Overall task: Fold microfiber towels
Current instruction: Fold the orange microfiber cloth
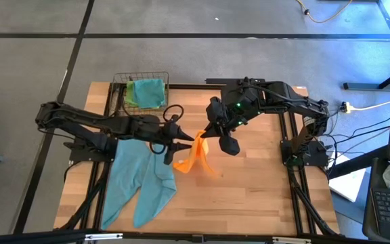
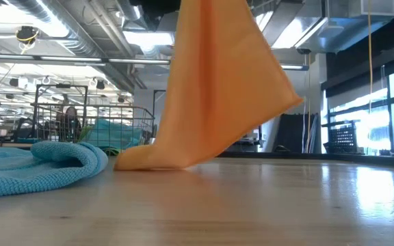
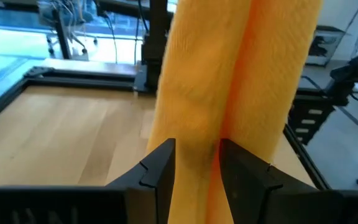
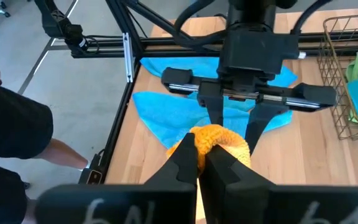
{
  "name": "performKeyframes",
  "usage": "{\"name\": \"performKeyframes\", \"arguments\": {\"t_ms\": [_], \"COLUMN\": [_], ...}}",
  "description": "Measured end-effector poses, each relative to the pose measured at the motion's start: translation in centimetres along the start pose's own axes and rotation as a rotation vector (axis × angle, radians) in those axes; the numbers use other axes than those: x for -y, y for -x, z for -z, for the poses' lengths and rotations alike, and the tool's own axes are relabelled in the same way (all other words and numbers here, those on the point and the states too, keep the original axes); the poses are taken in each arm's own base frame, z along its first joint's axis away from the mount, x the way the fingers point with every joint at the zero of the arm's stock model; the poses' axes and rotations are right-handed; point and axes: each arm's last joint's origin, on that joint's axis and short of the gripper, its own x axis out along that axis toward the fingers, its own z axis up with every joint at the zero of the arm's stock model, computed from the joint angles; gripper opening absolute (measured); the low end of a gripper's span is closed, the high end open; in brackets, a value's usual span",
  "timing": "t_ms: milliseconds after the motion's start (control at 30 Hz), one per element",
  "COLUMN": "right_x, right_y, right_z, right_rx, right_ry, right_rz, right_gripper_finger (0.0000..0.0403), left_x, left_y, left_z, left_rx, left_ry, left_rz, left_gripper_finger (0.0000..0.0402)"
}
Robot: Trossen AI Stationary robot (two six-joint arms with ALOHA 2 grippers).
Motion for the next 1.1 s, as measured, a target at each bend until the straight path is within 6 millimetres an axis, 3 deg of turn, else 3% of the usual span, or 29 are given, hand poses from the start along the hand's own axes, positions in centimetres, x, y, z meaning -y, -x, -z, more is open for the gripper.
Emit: {"name": "performKeyframes", "arguments": {"t_ms": [333,667,1100], "right_x": [0.1,0.2,-0.3], "right_y": [0.0,0.0,1.5], "right_z": [0.1,0.0,0.1], "right_rx": [-0.005,0.003,0.031], "right_ry": [-0.027,-0.034,-0.040], "right_rz": [0.026,0.076,0.062], "right_gripper_finger": [0.0003,0.0003,0.0003], "left_x": [0.1,-0.2,-2.8], "left_y": [-0.1,-2.5,-2.3], "left_z": [-0.3,1.9,1.4], "left_rx": [0.038,-0.067,-0.033], "left_ry": [0.006,0.078,0.134], "left_rz": [-0.028,-0.068,-0.148], "left_gripper_finger": [0.0116,0.0116,0.0110]}}
